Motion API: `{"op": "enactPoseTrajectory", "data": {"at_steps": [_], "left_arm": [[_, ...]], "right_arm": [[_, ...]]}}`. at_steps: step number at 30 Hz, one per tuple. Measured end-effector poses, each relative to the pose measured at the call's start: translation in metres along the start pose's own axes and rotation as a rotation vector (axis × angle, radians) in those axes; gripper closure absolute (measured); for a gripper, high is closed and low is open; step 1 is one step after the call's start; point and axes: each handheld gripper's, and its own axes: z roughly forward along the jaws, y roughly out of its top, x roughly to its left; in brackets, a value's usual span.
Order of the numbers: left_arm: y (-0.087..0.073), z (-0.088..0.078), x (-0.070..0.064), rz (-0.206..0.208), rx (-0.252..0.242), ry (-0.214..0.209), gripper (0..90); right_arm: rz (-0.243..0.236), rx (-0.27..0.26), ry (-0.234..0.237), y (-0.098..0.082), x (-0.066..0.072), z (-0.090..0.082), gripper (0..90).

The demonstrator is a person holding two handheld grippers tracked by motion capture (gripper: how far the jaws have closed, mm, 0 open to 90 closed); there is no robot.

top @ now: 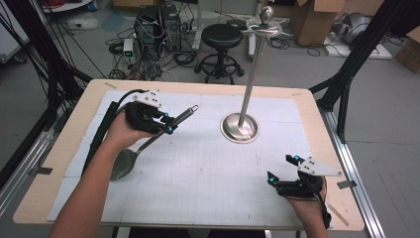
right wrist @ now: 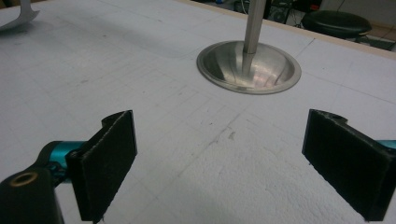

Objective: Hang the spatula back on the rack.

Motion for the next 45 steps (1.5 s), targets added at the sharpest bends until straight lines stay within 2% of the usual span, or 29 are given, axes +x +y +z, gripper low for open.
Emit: {"op": "enactPoseTrajectory", "data": {"at_steps": [1,6,12,16,23,27,28,30,36,45], "left_arm": [[0.0,-0.003,0.001,0.009,-0.007,0.004,69.1],[0.004,-0.02,0.003,-0.007,-0.088,0.0,69.1],[0.016,-0.04,0.001,-0.001,-0.175,-0.011,69.1],[0.022,-0.047,0.0,-0.005,-0.23,-0.014,69.1],[0.026,-0.049,-0.001,-0.009,-0.245,-0.009,69.1],[0.029,-0.048,-0.002,-0.029,-0.259,-0.01,69.1],[0.03,-0.049,0.0,-0.023,-0.253,-0.009,69.0],[0.033,-0.048,0.0,-0.04,-0.272,-0.015,69.1],[0.046,-0.047,0.003,-0.071,-0.322,-0.056,69.1],[0.07,-0.042,0.004,-0.066,-0.345,-0.075,69.0]], "right_arm": [[0.001,0.0,0.0,0.0,0.0,0.0,8.6],[0.004,0.005,0.0,0.0,0.001,0.001,8.6],[0.003,0.001,0.003,0.001,0.001,0.001,8.6],[0.004,0.001,0.004,0.001,0.002,0.001,8.6],[0.003,-0.003,0.004,0.001,0.001,0.001,8.6],[0.006,-0.002,0.003,0.001,0.001,0.001,8.6],[0.006,-0.003,0.004,0.001,0.001,0.001,8.6],[0.006,-0.003,0.004,0.001,0.001,0.001,8.6],[0.005,-0.003,0.004,0.001,0.0,0.0,8.6],[0.005,-0.003,0.003,0.001,0.0,0.001,8.6]]}}
